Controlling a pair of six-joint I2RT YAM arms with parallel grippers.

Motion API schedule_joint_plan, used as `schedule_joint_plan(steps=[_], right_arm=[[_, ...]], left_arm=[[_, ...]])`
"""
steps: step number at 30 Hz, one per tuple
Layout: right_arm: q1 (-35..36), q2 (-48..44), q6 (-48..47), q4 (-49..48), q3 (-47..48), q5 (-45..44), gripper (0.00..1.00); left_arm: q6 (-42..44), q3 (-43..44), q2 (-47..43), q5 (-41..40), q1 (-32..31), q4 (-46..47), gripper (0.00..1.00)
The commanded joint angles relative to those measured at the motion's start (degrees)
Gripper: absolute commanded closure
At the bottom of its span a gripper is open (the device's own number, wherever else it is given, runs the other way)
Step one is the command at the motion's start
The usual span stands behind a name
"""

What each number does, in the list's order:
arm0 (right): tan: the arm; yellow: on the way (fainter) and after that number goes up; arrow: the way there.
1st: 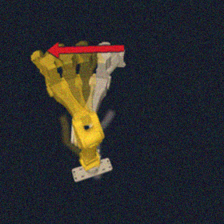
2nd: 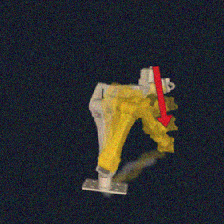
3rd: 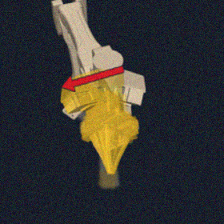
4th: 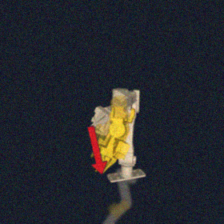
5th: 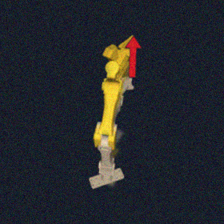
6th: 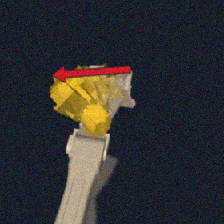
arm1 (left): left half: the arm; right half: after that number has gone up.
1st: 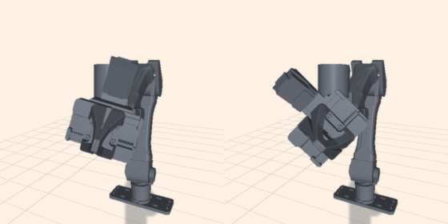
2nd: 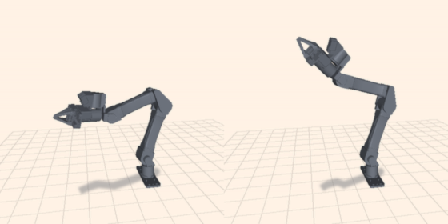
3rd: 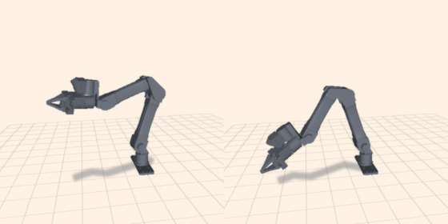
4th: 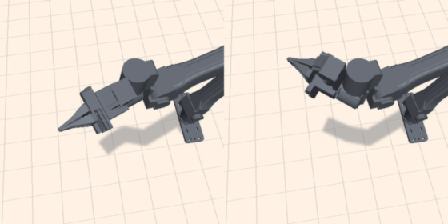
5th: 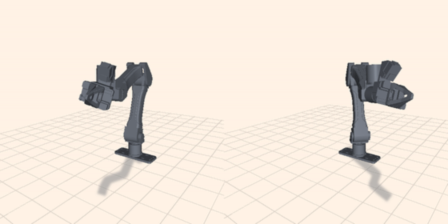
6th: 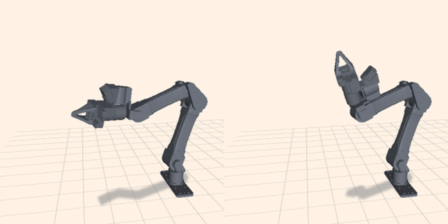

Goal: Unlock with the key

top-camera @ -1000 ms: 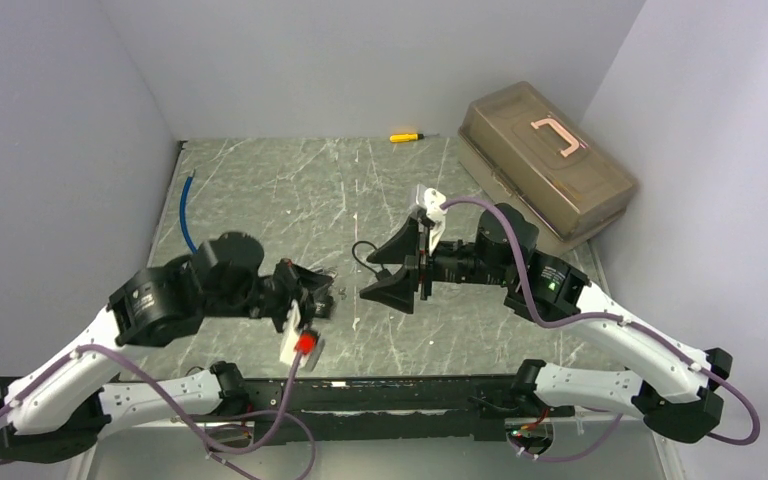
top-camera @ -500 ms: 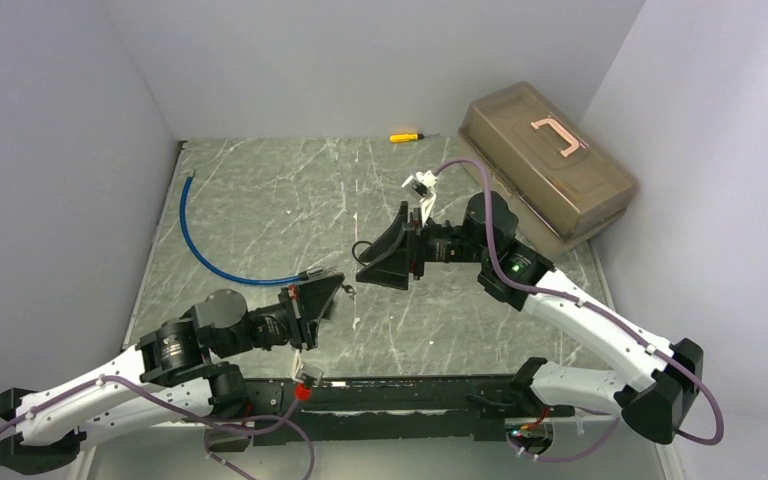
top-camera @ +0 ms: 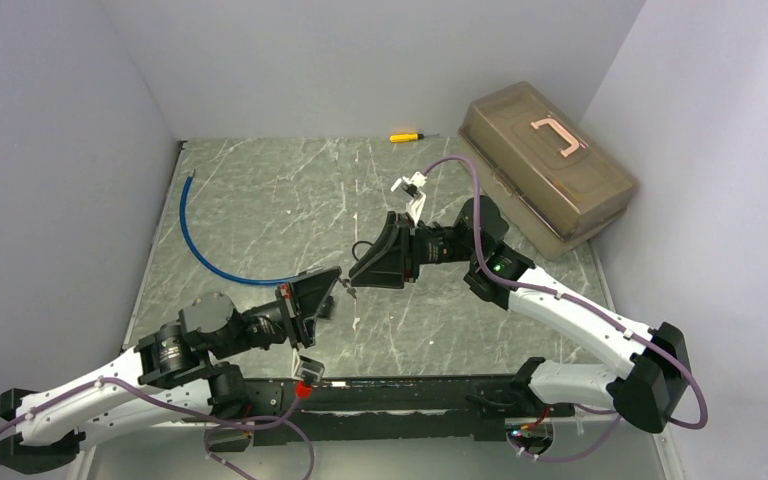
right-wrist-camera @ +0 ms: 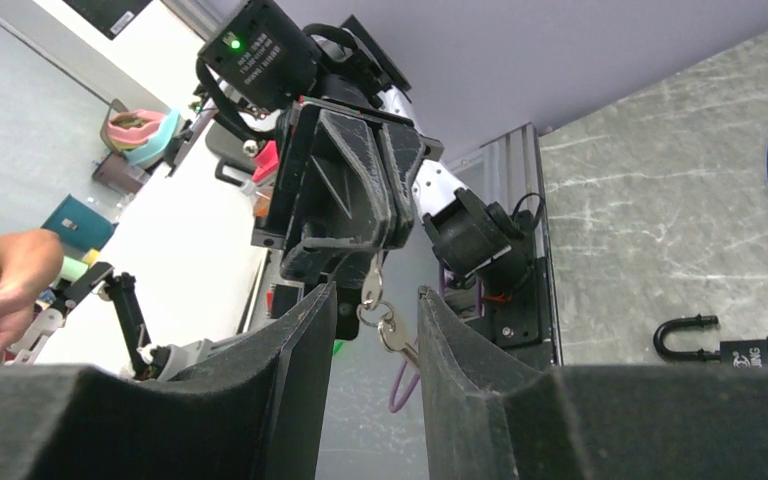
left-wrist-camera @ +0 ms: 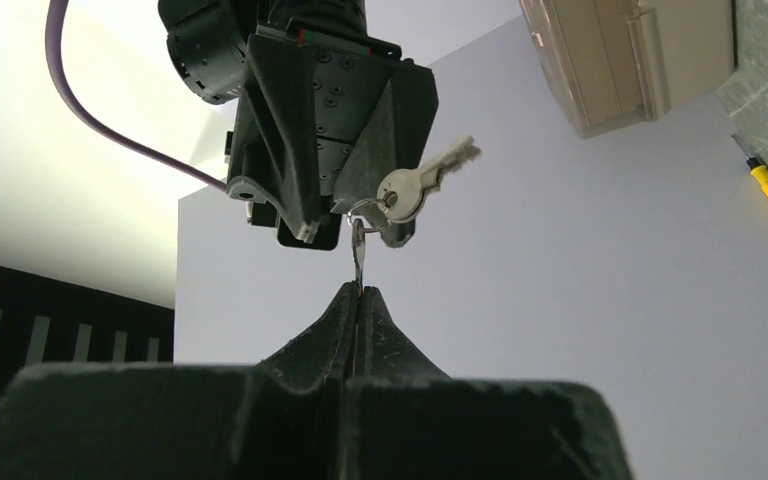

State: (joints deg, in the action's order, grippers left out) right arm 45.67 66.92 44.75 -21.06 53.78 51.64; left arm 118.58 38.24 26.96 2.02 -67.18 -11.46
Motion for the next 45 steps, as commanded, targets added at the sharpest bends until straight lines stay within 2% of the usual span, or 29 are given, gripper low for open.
schedule_joint_plan(steps=[1,3,7,13,22,28,30,34,40,45], right_arm=[[-0.12,-1.35,2.2,-6.71,-0.38,1.54,0.63],[-0.14,-1.81,2.21,-6.99,-0.55,1.25,0.63],[-0.07,-1.0,4.13,-9.48,-0.91,2.06,0.73],[-0.14,0.29,6.14,-11.22,-1.13,3.91,0.78],[0.02,1.88,5.25,-8.9,-0.88,3.89,0.72],[-0.05,1.74,5.14,-9.15,-0.93,3.48,0.73],[-0.13,1.68,3.46,-6.01,-0.27,3.18,0.65],[-0.22,0.01,-0.01,-1.96,-0.02,0.7,0.59],[-1.68,-2.09,-3.6,3.04,1.78,-1.81,0.58],[-3.3,-3.66,-4.08,3.29,1.85,-3.44,0.58]], left_arm=[[16.43,-0.29,-0.55,-0.46,-0.49,2.35,1.0],[17.03,-0.52,-0.5,-0.52,-0.59,2.33,1.0],[17.76,-0.53,-0.09,-0.57,-0.77,2.96,1.0],[18.43,-0.12,0.67,-1.13,-0.94,3.57,1.0],[19.3,-0.12,1.81,-0.35,-1.31,5.34,1.0],[19.58,-0.02,2.03,-0.27,-1.6,5.97,1.0],[19.58,0.08,2.19,-0.25,-1.71,6.27,1.0],[19.67,0.08,1.95,-0.13,-2.01,6.21,1.0],[19.64,0.16,1.6,-0.14,-2.33,5.8,1.0],[19.6,0.17,1.46,-0.39,-2.56,5.81,1.0]])
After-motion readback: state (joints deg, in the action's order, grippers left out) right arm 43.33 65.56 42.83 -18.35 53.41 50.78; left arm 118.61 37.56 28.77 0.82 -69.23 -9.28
